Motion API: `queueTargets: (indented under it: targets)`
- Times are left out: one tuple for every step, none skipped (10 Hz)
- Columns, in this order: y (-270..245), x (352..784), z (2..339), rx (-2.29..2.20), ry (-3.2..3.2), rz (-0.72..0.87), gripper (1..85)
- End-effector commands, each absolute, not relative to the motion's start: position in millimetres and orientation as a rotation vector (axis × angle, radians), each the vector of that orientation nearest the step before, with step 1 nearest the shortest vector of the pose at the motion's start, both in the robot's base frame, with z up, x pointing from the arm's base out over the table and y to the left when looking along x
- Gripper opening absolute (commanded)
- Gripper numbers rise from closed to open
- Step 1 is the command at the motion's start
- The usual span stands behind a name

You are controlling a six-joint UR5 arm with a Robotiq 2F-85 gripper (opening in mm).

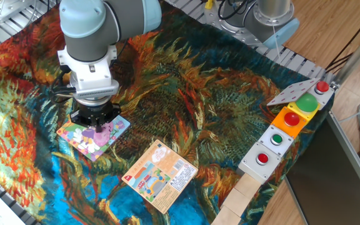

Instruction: Assemble one piece of a puzzle

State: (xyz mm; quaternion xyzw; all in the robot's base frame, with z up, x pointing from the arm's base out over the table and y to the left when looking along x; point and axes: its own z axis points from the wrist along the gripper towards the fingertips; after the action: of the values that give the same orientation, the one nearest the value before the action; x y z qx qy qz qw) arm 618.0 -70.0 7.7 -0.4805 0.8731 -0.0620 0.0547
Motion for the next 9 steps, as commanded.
queueTargets:
  targets:
    - [-69.2,618.3,9.0,-1.44,2.654,-0.175,1.3]
    - [-73.0,620.4,9.8,-1.452,2.647,-0.197,1.3]
    - [-74.4,622.0,10.9,-1.458,2.644,-0.197,1.3]
    - [-75.1,623.8,11.5,-1.462,2.642,-0.197,1.3]
    - [-75.4,626.1,11.3,-1.467,2.637,-0.197,1.3]
    - [-75.6,627.6,9.9,-1.47,2.632,-0.199,1.3]
    - [-75.4,628.5,8.1,-1.47,2.628,-0.197,1.3]
    - [-74.8,627.9,6.8,-1.47,2.627,-0.198,1.3]
    - [-73.2,627.3,5.7,-1.468,2.625,-0.197,1.3]
